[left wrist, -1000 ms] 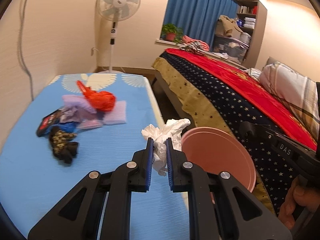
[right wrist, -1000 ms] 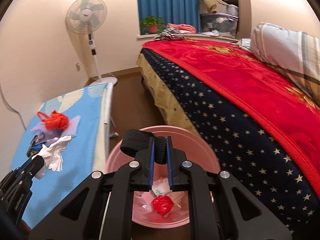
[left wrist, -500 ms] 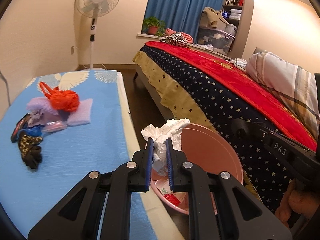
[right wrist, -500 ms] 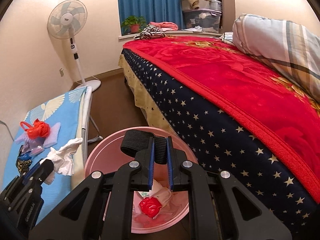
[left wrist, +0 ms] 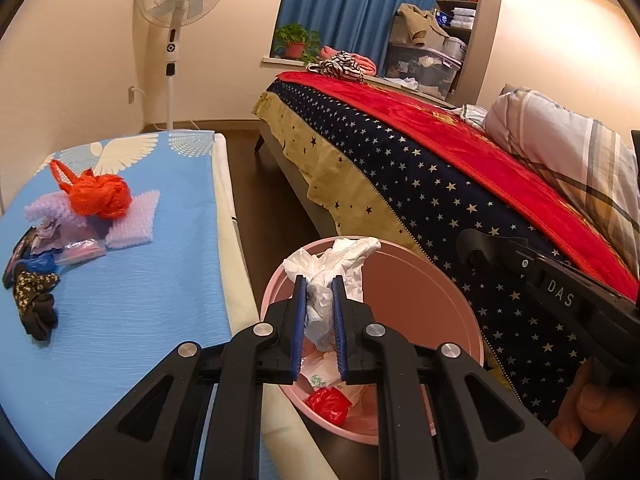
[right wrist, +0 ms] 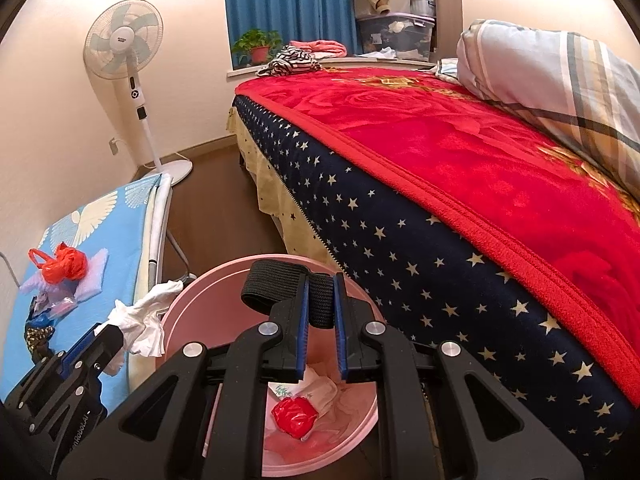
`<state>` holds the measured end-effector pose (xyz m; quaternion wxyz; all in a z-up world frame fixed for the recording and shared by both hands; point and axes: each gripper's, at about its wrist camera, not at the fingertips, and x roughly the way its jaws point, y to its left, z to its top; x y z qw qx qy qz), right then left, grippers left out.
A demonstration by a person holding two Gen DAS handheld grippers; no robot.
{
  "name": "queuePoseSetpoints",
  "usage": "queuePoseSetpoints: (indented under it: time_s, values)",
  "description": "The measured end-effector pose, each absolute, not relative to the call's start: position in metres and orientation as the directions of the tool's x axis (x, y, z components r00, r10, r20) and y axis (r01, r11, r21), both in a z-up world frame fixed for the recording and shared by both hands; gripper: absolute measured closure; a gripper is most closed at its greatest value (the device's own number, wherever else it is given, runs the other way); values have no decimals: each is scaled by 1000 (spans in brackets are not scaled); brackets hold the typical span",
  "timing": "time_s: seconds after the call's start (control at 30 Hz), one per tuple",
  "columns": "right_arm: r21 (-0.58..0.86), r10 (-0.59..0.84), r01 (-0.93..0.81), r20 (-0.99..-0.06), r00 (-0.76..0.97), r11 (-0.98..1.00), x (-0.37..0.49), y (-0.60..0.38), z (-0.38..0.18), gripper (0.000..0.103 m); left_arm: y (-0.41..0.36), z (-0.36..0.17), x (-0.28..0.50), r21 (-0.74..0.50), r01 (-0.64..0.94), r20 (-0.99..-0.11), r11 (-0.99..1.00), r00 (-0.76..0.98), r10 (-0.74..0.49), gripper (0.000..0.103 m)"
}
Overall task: Collect trash
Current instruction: 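Carry tissue and black strap over the pink bin and open both tools, then grasp the black floral cloth with the left tool while the right tool grasps the bubble-wrap pad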
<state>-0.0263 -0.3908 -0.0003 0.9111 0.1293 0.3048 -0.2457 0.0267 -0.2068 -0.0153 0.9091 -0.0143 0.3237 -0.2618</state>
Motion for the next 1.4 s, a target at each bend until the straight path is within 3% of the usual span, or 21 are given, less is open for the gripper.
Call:
queuePoseSetpoints:
  time_s: [0.33,0.37,0.4,0.43,0.47,0.8,0.97,1.13,1.27,1.4]
  values:
    - [92,-368,527,-614,698,845,-28,-393,1,85,-209,-17,27,-207,493,-584,845,631,-511,86]
    - [91,-370,529,-615,696,844,-29,-393,1,74,-209,-17,27,-212,497,-586,842,625,-516,83]
    - [91,-375,534,-613,696,840,-30,-393,2,57,-209,-18,27,-213,494,-589,843,623,-514,71]
    - [93,-381,539,-609,696,837,-31,-392,3,50,-207,-18,27,-213,486,-590,847,627,-508,63]
    - [95,-387,544,-603,697,833,-33,-392,5,46,-205,-18,27,-218,480,-589,850,630,-507,63]
    - [92,-353,489,-580,735,867,-34,-373,17,46,-171,-1,16,-215,448,-556,868,674,-486,63]
    - [107,-308,440,-570,762,891,-31,-355,19,47,-140,3,14,-204,395,-545,896,715,-439,69]
    - [141,-237,375,-564,791,916,-24,-335,20,58,-103,4,16,-201,315,-537,928,756,-373,75]
    - [157,-183,320,-559,809,934,-15,-317,19,73,-82,4,19,-196,260,-528,945,784,-325,77]
    - [171,-134,272,-560,817,947,-4,-300,15,76,-60,3,23,-191,187,-518,964,814,-261,76]
